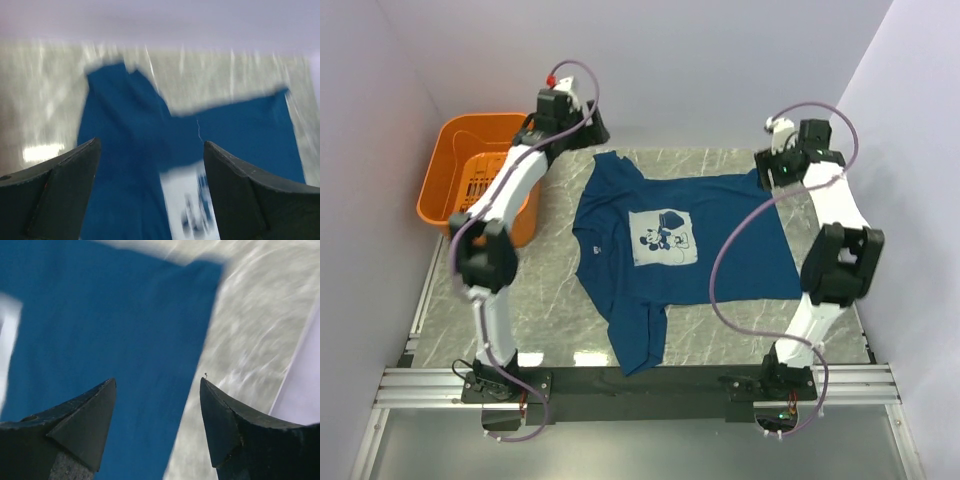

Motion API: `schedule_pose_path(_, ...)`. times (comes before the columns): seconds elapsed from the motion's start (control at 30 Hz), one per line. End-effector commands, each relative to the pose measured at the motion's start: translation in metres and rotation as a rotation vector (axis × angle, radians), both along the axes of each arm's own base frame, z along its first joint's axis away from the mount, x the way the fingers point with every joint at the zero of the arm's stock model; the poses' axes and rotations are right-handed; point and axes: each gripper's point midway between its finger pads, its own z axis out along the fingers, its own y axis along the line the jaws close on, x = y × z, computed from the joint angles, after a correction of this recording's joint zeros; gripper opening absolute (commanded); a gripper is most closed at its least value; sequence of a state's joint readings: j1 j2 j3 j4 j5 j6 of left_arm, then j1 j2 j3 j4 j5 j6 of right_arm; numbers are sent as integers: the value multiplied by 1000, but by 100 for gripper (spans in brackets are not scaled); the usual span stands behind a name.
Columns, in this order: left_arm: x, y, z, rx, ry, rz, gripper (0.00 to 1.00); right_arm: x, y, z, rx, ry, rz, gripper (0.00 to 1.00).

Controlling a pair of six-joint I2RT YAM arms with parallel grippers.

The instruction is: Fold and stack the t-shirts

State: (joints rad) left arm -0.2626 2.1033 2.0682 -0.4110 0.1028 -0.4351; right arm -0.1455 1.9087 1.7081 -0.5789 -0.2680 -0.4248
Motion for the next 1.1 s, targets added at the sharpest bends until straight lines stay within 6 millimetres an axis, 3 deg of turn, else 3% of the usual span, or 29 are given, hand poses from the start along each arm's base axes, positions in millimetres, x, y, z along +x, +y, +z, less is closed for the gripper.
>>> schedule_pose_path(0.0, -90, -15, 78, -81, -60, -125, 88, -77, 17, 0, -20, 101, 311, 74)
schedule_pose_path(0.03, -115, -15, 29, -73, 59, -132, 88, -102, 13, -25, -24, 165, 355, 74)
schedule_pose_path(0.07, -134, -17, 19, -83, 88, -140, 88, -126, 3, -28, -8, 196, 365, 74)
schedule_pose_path(0.1, -164, -19, 33, -108, 72, -158, 88, -143, -2, -33, 4, 214, 396, 73)
schedule_pose_path(0.13, -191, -16, -13, -129, 198, -127, 88, -163, -4, -47, 24, 241, 428, 73)
schedule_pose_path(0.17, -208, -17, -24, -151, 233, -123, 87, -180, -8, -46, 34, 260, 427, 73)
schedule_pose_path(0.2, -228, -17, -17, -179, 216, -116, 86, -193, -23, -48, 48, 270, 392, 73)
schedule_pose_path(0.23, -251, -14, -56, -204, 322, -68, 86, -207, -25, -57, 63, 293, 404, 73)
schedule_pose_path(0.3, -278, -18, -69, -239, 354, -45, 86, -227, -36, -63, 76, 328, 354, 72)
schedule_pose_path(0.33, -291, -12, -97, -254, 428, 20, 84, -240, -38, -74, 83, 371, 336, 72)
schedule_pose_path(0.4, -305, -11, -115, -279, 471, 60, 80, -249, -43, -82, 81, 383, 298, 70)
schedule_pose_path(0.43, -313, -9, -135, -295, 519, 105, 79, -258, -42, -91, 93, 415, 273, 69)
schedule_pose_path(0.5, -323, -7, -157, -298, 571, 165, 77, -258, -45, -95, 87, 406, 235, 68)
schedule_pose_path(0.77, -334, -10, -193, -315, 641, 213, 73, -268, -52, -109, 75, 445, 151, 66)
schedule_pose_path(0.8, -339, -10, -204, -307, 671, 223, 70, -270, -52, -111, 78, 451, 148, 66)
schedule_pose_path(0.97, -337, -16, -220, -301, 704, 219, 63, -271, -54, -117, 75, 468, 146, 65)
schedule_pose_path(1.07, -336, -16, -226, -282, 708, 220, 50, -272, -57, -119, 61, 475, 133, 65)
